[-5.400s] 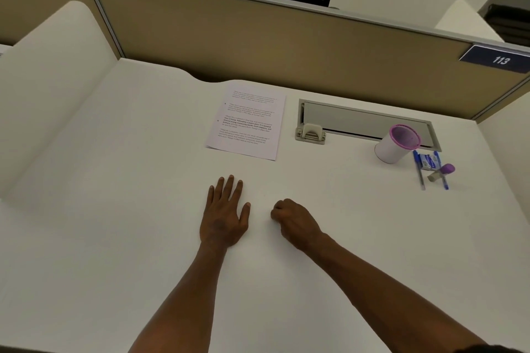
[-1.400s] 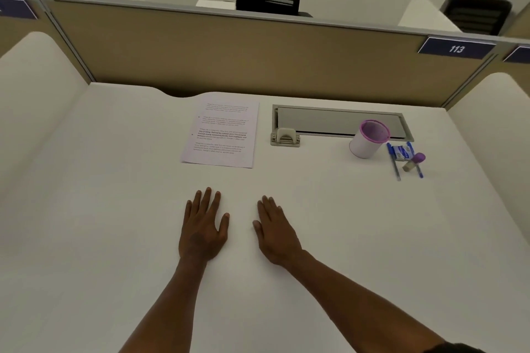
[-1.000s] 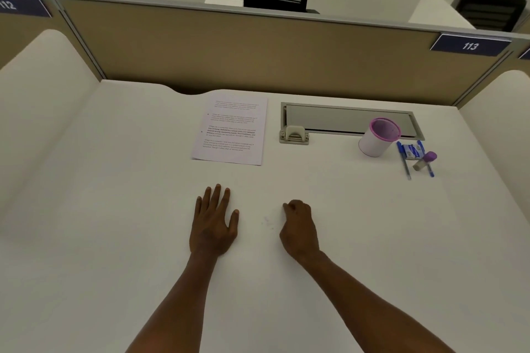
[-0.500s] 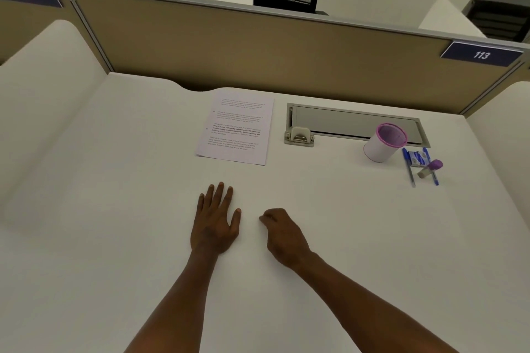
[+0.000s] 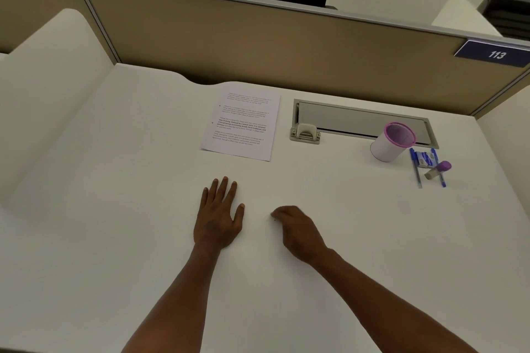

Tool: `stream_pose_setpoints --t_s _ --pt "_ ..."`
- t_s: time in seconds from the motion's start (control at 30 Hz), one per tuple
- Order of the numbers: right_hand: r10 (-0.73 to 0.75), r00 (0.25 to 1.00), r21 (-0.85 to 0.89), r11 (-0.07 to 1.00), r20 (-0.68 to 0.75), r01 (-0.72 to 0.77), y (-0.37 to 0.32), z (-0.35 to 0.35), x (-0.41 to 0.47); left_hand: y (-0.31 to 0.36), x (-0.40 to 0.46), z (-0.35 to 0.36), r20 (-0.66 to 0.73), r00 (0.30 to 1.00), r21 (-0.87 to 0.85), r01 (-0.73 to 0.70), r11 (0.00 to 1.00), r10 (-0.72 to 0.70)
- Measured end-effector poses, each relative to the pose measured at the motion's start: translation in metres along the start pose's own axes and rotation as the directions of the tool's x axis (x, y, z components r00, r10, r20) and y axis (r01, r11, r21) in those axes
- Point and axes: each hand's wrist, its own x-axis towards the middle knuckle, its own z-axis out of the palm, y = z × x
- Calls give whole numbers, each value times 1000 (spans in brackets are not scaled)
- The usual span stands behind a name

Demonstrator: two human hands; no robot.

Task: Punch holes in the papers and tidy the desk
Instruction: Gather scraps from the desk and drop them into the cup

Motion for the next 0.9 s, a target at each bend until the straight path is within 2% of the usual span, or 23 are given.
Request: stream_pose_setpoints --t_s 0.07,0.13,0.27,0.37,0.53,0.63,0.77,0.9 --pt "185 978 60 982 -93 -180 4 -3 2 0 0 0 3 1000 -2 3 1000 -3" --pt "283 955 30 959 -84 -282 1 -2 3 0 0 0 4 1000 2 1 1000 -1" --pt "216 976 -55 975 -8 -216 -15 10 -1 0 1 0 20 1000 7 1 1000 -1" --pt "168 985 -48 985 24 -167 -17 9 0 1 0 -1 24 1000 3 -1 1000 0" --pt "266 963 -40 963 31 -265 -16 6 -2 1 0 -1 22 1000 2 -1 1000 1" --pt "258 965 -61 965 44 -255 -26 10 5 1 0 0 20 1000 5 -4 1000 4" --pt "229 972 -10 973 49 -229 -30 10 19 1 0 -1 15 1000 -13 -5 1000 5" --pt "244 969 91 966 -39 -240 -23 8 16 1 0 -1 16 1000 -2 -3 1000 3"
